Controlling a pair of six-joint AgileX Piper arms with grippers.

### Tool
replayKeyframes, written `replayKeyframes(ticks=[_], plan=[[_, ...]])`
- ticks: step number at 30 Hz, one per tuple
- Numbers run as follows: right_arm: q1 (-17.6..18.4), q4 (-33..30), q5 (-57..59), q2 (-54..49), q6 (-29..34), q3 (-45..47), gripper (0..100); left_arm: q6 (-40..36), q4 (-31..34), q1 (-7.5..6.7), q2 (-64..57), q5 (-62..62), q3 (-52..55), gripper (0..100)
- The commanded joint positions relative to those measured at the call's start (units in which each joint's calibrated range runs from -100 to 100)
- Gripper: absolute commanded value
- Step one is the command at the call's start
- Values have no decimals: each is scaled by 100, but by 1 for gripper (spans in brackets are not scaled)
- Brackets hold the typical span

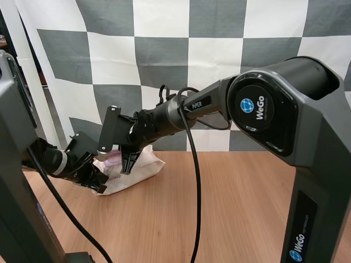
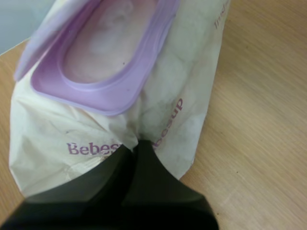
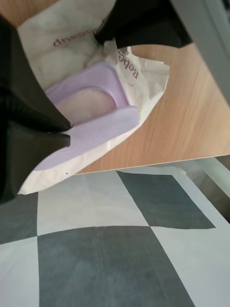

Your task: Open the wet wipes lid

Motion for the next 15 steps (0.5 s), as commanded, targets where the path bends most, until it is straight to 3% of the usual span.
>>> replayKeyframes(ticks=[1, 15], plan=[[-3, 8, 9, 2, 2, -47, 0, 82, 5, -5, 8, 12, -6, 0], [-3, 188, 350, 506, 192, -922, 0, 82, 138, -5, 8, 103, 8, 0]])
